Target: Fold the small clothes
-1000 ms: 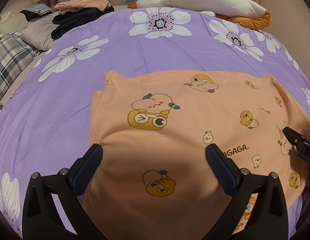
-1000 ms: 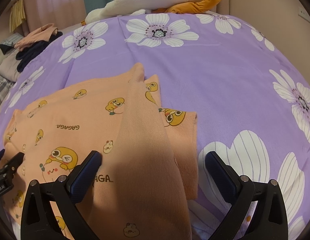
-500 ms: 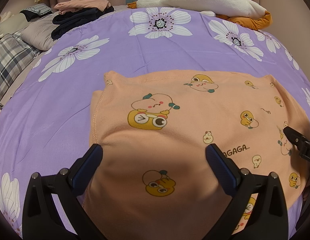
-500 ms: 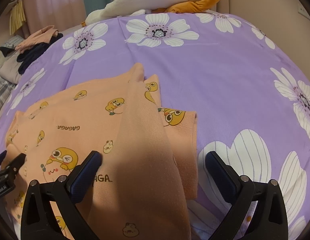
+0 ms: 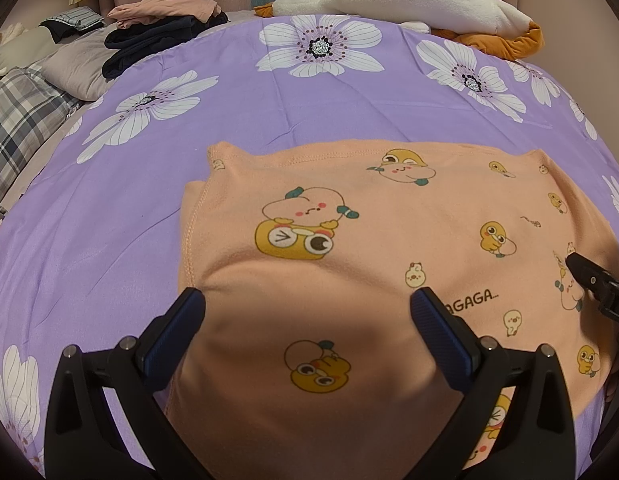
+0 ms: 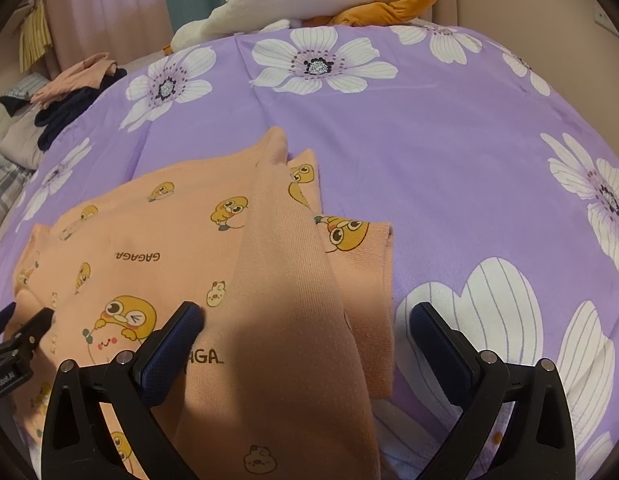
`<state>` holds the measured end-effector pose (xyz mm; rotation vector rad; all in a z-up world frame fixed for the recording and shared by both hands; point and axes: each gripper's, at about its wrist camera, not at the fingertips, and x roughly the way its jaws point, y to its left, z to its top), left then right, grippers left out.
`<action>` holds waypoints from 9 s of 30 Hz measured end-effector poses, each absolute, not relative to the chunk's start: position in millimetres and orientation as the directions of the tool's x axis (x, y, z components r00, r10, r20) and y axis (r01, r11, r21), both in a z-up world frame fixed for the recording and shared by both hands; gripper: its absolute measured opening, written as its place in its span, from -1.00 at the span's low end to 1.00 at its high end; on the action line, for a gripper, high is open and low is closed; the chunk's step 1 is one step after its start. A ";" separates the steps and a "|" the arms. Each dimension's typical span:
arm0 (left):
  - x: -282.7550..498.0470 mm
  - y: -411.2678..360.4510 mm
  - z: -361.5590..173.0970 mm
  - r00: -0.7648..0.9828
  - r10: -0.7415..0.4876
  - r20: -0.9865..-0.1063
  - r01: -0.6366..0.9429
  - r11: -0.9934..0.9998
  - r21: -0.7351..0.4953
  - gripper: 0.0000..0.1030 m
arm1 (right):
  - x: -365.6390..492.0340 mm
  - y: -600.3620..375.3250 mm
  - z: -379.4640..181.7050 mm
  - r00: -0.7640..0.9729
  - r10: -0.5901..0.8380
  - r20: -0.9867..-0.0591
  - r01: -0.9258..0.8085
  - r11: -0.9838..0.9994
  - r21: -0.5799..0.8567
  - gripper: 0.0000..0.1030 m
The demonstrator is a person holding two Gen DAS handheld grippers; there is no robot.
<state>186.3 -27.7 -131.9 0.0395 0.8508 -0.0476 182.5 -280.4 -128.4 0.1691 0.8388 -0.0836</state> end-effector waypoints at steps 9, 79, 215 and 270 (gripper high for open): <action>186.3 -27.6 -132.0 0.658 -0.026 -0.752 0.058 0.998 0.016 1.00 | 180.2 -284.8 -128.3 0.677 0.017 -0.736 0.138 0.979 0.149 0.99; 186.3 -27.4 -132.0 0.659 -0.026 -0.752 0.057 0.998 0.016 1.00 | 181.3 -284.0 -127.4 0.675 0.018 -0.738 0.140 0.978 0.152 0.99; 104.0 -31.6 -33.6 0.476 -0.451 -0.755 0.212 0.892 -0.399 0.49 | 57.1 -224.3 -52.9 0.623 0.411 -0.665 -0.204 0.907 0.370 0.32; 51.6 -8.9 -83.2 0.409 -0.536 -0.738 0.102 0.831 -0.547 -0.82 | 72.4 -245.5 -91.7 0.554 0.397 -0.732 -0.084 0.901 0.425 0.32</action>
